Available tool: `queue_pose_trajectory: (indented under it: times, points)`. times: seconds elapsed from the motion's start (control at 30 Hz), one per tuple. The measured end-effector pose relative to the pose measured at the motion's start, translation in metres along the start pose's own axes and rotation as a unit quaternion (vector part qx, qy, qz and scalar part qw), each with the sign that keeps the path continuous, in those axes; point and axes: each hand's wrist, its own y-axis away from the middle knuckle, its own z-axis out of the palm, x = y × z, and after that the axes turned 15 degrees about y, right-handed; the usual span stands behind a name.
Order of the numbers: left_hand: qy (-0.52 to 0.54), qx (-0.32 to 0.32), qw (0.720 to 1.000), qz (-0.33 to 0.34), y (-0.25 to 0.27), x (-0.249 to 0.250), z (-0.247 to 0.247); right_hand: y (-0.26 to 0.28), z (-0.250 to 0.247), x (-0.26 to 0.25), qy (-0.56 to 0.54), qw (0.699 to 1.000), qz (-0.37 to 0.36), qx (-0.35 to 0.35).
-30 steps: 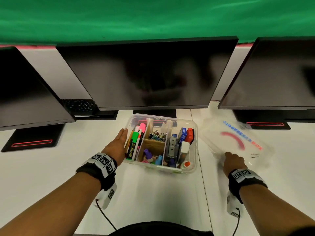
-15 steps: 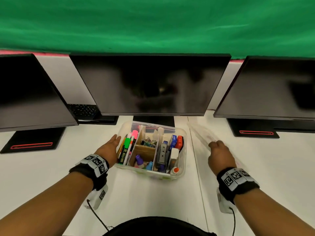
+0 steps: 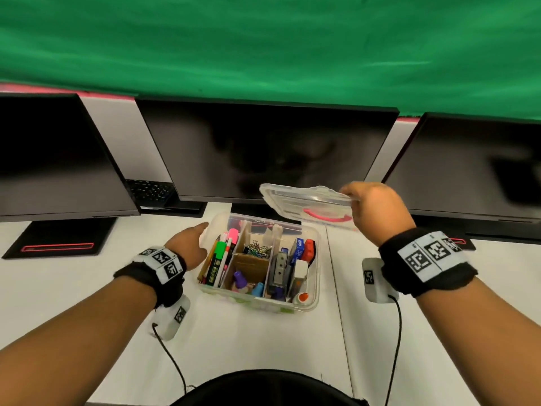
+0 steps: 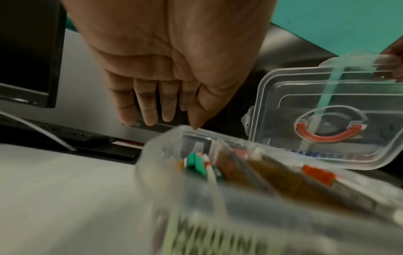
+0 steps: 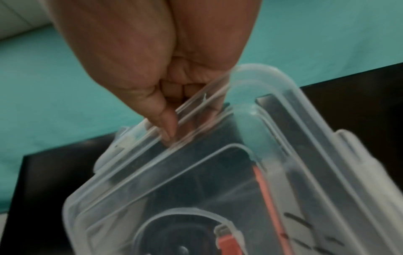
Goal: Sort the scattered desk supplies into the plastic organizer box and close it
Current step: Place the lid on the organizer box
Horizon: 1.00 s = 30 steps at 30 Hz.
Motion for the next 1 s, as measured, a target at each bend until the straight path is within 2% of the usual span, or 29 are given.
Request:
queue_pose_trajectory:
  times: [0.1,0.2,0.27,0.4,0.53,0.6,0.7,0.73,0.8,0.87,0.93,0.97,1.0]
  points:
    - [0.042,0.026,0.998,0.030,-0.011,0.010,-0.015,-0.007,-0.017,-0.014,-0.048,0.998,-0.033,0.020]
    - [0.181,0.032,0.980,0.074,-0.016,0.022,-0.030,-0.012,-0.028,-0.025,-0.102,0.993,-0.041,0.038]
    - [0.307,0.025,0.947,0.091,-0.018,0.026,-0.037,-0.016,-0.032,-0.029,-0.140,0.989,-0.034,0.033]
    - [0.530,0.000,0.844,0.081,-0.013,0.027,-0.041,-0.022,-0.031,-0.030,-0.206,0.978,-0.013,0.021]
    - [0.592,-0.004,0.805,0.041,-0.012,0.020,-0.032,-0.027,-0.012,-0.023,-0.182,0.983,0.030,0.004]
    - [0.614,-0.011,0.789,0.015,-0.015,0.013,-0.029,-0.028,0.003,-0.015,-0.189,0.979,0.070,-0.025]
    - [0.621,-0.016,0.782,-0.039,-0.018,0.003,-0.025,-0.026,0.026,-0.007,-0.229,0.959,0.131,-0.105]
    - [0.631,-0.011,0.773,-0.062,-0.019,0.000,-0.022,-0.024,0.033,-0.006,-0.257,0.944,0.152,-0.140]
    - [0.645,-0.002,0.757,-0.106,-0.020,-0.007,-0.017,-0.017,0.048,-0.007,-0.328,0.896,0.200,-0.224]
    - [0.638,0.007,0.756,-0.147,-0.018,-0.011,-0.010,-0.009,0.064,-0.009,-0.355,0.855,0.224,-0.304]
    - [0.597,0.024,0.781,-0.183,-0.019,-0.014,-0.003,-0.002,0.079,-0.013,-0.344,0.838,0.225,-0.360]
    - [0.557,0.038,0.807,-0.191,-0.021,-0.015,0.000,0.001,0.085,-0.017,-0.332,0.836,0.225,-0.375]
    - [0.485,0.053,0.852,-0.191,-0.022,-0.017,0.001,0.004,0.091,-0.020,-0.316,0.839,0.226,-0.382]
